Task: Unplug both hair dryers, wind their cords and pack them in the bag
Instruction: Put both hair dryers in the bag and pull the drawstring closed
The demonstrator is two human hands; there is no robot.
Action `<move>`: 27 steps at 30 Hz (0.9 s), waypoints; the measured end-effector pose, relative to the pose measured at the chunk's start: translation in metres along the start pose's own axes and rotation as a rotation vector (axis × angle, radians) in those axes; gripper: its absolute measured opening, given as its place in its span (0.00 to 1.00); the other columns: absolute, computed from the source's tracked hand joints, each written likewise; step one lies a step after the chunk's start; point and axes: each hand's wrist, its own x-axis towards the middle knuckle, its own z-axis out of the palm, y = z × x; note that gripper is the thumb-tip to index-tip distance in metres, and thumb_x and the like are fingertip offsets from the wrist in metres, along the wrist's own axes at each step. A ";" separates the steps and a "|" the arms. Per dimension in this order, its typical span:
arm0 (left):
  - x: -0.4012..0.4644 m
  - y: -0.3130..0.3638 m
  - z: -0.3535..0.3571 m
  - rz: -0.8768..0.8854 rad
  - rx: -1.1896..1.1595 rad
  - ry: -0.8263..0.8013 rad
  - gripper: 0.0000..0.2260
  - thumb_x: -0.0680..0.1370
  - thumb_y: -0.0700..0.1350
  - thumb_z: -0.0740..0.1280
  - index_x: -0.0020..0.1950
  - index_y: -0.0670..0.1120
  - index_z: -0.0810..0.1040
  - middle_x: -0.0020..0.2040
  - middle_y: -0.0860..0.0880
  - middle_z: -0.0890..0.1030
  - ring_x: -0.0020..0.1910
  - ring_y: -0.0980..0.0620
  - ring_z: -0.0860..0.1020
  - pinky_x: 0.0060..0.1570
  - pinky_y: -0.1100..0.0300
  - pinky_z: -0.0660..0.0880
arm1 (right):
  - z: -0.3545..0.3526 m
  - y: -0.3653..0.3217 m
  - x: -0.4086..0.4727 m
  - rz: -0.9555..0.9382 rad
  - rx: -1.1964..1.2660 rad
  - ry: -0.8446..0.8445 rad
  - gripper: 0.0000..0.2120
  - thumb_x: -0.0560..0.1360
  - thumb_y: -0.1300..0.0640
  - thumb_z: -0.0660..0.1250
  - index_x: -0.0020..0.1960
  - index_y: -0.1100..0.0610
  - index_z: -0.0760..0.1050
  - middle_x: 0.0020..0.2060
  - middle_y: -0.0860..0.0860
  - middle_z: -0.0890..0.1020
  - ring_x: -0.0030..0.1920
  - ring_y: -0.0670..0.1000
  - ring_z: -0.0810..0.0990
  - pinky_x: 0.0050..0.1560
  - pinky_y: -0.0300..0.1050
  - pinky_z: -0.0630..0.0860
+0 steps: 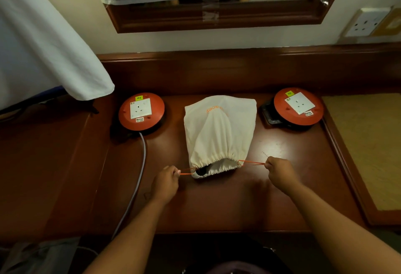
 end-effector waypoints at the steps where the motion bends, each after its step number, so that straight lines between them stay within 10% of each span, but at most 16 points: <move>1: -0.001 -0.005 -0.002 -0.011 0.005 0.012 0.09 0.78 0.40 0.65 0.38 0.42 0.76 0.37 0.45 0.75 0.37 0.42 0.74 0.35 0.55 0.65 | 0.000 0.006 -0.003 0.013 0.005 0.003 0.11 0.76 0.62 0.60 0.35 0.54 0.68 0.32 0.51 0.75 0.37 0.58 0.75 0.35 0.45 0.66; 10: -0.016 -0.037 -0.003 -0.050 0.102 -0.079 0.09 0.78 0.41 0.64 0.38 0.42 0.76 0.40 0.41 0.78 0.40 0.38 0.77 0.40 0.49 0.72 | 0.005 0.030 -0.011 0.168 -0.064 -0.121 0.08 0.76 0.63 0.59 0.46 0.57 0.76 0.45 0.57 0.80 0.41 0.57 0.78 0.38 0.43 0.73; 16: -0.018 -0.013 0.014 -0.076 0.152 -0.113 0.20 0.78 0.44 0.65 0.69 0.41 0.71 0.70 0.40 0.68 0.69 0.40 0.66 0.68 0.51 0.64 | 0.021 -0.013 -0.012 0.021 -0.008 -0.147 0.20 0.75 0.59 0.61 0.67 0.57 0.70 0.65 0.56 0.72 0.65 0.59 0.70 0.64 0.53 0.70; 27: -0.020 0.025 0.035 -0.093 -0.034 -0.195 0.05 0.78 0.43 0.64 0.46 0.43 0.76 0.44 0.43 0.81 0.45 0.42 0.79 0.43 0.53 0.71 | 0.046 -0.064 -0.020 0.030 0.377 -0.122 0.08 0.77 0.60 0.63 0.46 0.64 0.78 0.43 0.59 0.81 0.41 0.56 0.78 0.42 0.47 0.74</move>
